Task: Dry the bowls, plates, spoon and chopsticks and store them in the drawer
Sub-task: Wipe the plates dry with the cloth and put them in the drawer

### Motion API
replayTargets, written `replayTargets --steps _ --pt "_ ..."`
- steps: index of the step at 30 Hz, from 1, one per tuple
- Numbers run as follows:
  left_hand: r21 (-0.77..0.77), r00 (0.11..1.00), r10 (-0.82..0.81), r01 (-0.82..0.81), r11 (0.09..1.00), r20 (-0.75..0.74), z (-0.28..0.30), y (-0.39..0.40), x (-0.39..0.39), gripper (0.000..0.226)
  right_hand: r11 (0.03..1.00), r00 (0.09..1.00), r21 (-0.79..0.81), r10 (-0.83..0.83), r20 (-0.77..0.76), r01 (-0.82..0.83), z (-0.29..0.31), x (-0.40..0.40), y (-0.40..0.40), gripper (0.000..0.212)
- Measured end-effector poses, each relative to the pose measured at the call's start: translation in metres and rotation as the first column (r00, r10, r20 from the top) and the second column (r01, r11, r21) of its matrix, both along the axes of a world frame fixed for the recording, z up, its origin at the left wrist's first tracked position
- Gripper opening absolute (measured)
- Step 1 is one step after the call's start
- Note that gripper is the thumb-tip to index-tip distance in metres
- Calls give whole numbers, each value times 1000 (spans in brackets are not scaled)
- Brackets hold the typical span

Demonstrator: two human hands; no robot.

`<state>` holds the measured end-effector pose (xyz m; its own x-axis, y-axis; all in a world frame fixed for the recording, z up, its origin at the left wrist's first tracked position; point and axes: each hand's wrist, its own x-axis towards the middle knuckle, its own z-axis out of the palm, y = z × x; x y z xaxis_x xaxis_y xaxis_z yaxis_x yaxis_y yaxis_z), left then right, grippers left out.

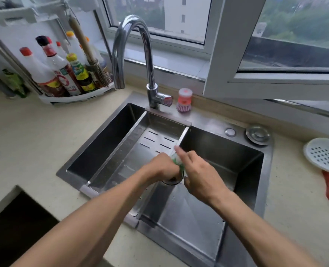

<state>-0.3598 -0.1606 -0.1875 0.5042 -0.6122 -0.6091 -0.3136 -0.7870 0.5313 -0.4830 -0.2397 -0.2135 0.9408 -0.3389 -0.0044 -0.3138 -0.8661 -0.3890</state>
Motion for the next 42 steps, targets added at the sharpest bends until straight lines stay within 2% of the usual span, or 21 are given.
replayTargets --steps 1,2,4,6,8,9,11,12,13,15,21,27,32,36,38,39,40,41,42 --pt "-4 987 -9 8 1000 -160 -2 -5 -4 19 992 997 -118 50 55 -43 -10 -6 -2 84" --pt "9 962 -46 50 999 -269 -4 -7 -6 20 977 989 -206 78 122 -51 -16 -9 -4 76" --pt "51 934 -122 147 988 -335 -3 -11 -15 16 942 962 -331 135 237 -51 -24 -12 -14 47" --pt "63 949 -178 200 978 -260 -9 -18 -22 23 920 961 -381 182 210 -91 -20 -11 -24 20" --pt "23 965 -259 260 965 -46 -12 -24 -30 22 927 982 -358 157 108 -109 -15 -5 -34 31" --pt "22 946 -316 315 949 76 -15 -27 -32 17 941 991 -324 125 54 -101 -13 -2 -35 35" --pt "64 883 -395 392 918 253 -21 -28 -32 12 949 994 -294 107 -38 -113 -6 5 -33 33" --pt "82 870 -393 387 918 297 -24 -27 -31 11 955 992 -271 100 -80 -118 -5 7 -31 27" --pt "81 870 -371 366 927 324 -26 -25 -29 10 958 988 -266 74 -138 -109 -2 9 -32 18" --pt "82 875 -330 323 943 355 -27 -23 -27 13 971 958 -208 58 -281 -119 4 13 -33 16" --pt "100 809 -347 343 934 474 -20 -24 -24 5 997 931 -80 -20 -365 -10 12 23 -33 14" --pt "94 762 -366 377 921 534 -20 -26 -19 11 999 926 -30 -51 -375 43 13 28 -34 19" --pt "0 758 -247 310 951 604 -22 -18 -21 12 1000 941 -19 -21 -339 15 16 28 -36 24" --pt "-16 677 -223 328 945 701 -24 -12 -24 19 998 946 45 -33 -321 50 12 26 -34 21" --pt "30 702 -233 289 957 673 -24 -12 -24 20 996 956 68 -29 -291 50 8 21 -33 25" --pt "48 769 -208 226 973 605 -23 -14 -22 20 997 970 68 -24 -244 41 4 18 -32 33" --pt "37 872 -143 142 989 469 -21 -15 -20 18 998 987 59 -16 -159 26 -1 14 -30 45" --pt "6 964 -46 46 999 263 -21 -17 -16 15 1000 999 31 8 -39 -7 -7 8 -28 57" --pt "-7 999 30 -30 1000 27 -18 -18 -14 14 998 996 -33 48 71 -46 -12 2 -25 67"
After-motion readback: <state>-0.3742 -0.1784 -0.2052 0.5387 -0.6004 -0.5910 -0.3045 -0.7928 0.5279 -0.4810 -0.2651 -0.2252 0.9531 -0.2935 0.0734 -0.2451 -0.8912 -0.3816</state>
